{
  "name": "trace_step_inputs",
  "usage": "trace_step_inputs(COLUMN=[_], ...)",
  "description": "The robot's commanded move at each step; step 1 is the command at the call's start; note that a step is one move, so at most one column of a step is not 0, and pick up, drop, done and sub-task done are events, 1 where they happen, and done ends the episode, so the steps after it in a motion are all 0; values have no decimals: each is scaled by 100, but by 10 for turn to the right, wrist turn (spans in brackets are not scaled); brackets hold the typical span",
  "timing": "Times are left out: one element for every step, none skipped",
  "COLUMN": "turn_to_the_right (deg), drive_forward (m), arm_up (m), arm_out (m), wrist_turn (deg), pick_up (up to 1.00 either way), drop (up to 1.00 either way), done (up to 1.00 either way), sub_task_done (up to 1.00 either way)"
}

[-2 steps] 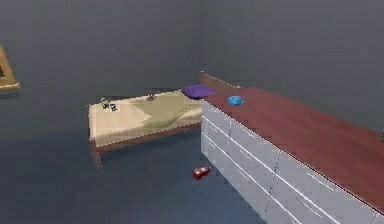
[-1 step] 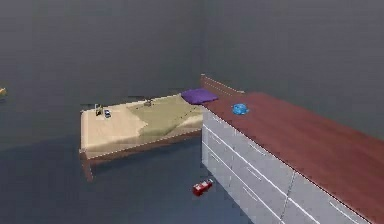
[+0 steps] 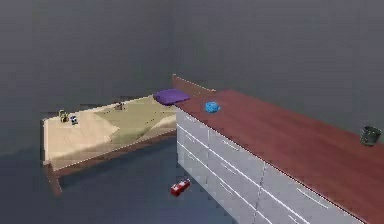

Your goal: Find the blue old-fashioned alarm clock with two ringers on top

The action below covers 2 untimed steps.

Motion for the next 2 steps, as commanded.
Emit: trace_step_inputs(turn_to_the_right=[0, 0], drive_forward=[60, 0], arm_up=[0, 0], arm_out=[0, 0], wrist_turn=[0, 0], pick_up=[0, 0], drop=[0, 0], done=[0, 100], sub_task_done=[0, 0])
